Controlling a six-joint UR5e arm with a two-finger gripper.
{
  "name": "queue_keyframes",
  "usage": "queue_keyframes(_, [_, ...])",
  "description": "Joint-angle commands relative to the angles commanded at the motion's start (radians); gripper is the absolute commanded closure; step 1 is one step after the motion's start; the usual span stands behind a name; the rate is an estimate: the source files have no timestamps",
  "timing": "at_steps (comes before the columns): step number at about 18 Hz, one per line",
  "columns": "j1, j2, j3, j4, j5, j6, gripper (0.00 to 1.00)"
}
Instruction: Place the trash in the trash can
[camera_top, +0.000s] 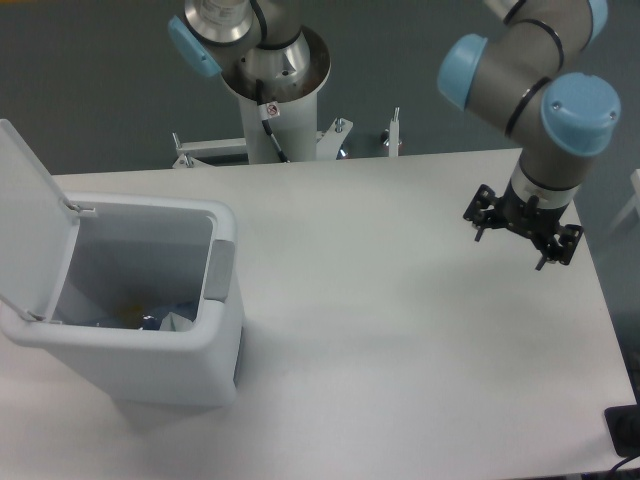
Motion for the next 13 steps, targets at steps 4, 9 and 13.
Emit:
queue_keyframes(4, [0.000, -0.011, 0.008, 0.014, -0.003, 0.029, 0.00])
queue_keyframes(9, [-0.009, -0.009, -0.006, 0.023, -0.008, 0.051, 0.00])
queue_keyframes(13, [-0.009, -0.009, -0.009, 0.032, -0.009, 0.046, 0.00])
